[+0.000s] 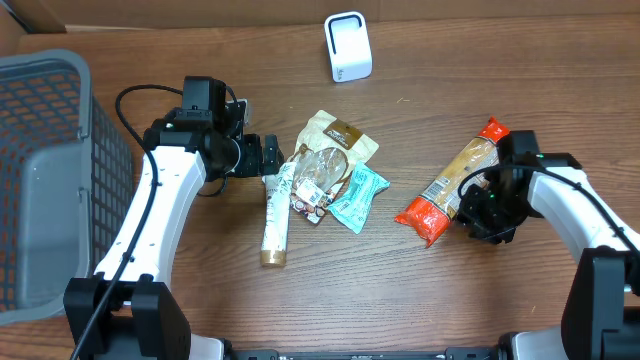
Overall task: Scan the item barcode
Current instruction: 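Lift and rotate the spaghetti pack sideways with the right gripper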
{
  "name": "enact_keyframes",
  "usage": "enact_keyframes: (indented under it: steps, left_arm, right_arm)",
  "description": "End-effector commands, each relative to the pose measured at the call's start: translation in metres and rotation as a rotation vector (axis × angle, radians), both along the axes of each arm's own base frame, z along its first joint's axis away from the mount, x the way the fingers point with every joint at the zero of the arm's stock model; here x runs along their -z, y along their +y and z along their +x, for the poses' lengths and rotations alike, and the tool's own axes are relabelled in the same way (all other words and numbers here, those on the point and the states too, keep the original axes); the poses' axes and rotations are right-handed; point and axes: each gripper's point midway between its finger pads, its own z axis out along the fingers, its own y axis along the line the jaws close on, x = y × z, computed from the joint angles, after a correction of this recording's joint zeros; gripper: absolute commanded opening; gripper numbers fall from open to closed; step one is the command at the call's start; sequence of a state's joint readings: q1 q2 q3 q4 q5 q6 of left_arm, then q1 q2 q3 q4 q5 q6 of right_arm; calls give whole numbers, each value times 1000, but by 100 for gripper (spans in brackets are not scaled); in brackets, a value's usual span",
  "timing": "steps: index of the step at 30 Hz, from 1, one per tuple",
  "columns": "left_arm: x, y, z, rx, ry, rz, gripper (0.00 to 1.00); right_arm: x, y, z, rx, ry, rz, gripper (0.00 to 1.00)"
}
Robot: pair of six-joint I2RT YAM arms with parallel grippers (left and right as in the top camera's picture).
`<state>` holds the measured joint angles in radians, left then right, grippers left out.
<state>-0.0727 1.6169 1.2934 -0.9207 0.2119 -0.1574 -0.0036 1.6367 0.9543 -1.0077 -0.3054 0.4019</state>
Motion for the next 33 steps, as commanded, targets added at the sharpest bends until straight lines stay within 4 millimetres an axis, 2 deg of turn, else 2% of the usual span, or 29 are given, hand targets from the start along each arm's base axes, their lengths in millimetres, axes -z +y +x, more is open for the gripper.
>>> enact_keyframes:
  steps: [1,8,12,17,22,26,27,29,33]
  left_arm:
    - [-11,-2,4,15,-37,7,100]
    - [-11,-2,4,15,-37,6,100]
    - [-11,-2,4,15,-37,6,100]
    - [-11,-2,4,15,-37,6,99]
    - [-11,-2,4,15,-37,6,100]
    - [-11,-2,4,15,-37,6,100]
    - [-11,-2,4,15,-37,6,100]
    - [-11,-2,4,15,-37,7,99]
    - [-11,-2,4,15,-37,6,100]
  right_arm:
    - [-3,-2,7,-131,-71,-93,43]
    - [25,23,3,-305,-125,-173,43]
    - [27,40,13,-430,-209,-177,43]
    - [20,61,50,-445,-388,-162,49]
    - [-9,73,104,-399,-601,-150,56]
    - [-46,65,136,-371,-672,-169,57]
    - [-61,58,148,-391,-704,-198,58]
    - [-77,42,163,-384,-745,-260,63]
    - [-85,7,189,-309,-811,-361,71]
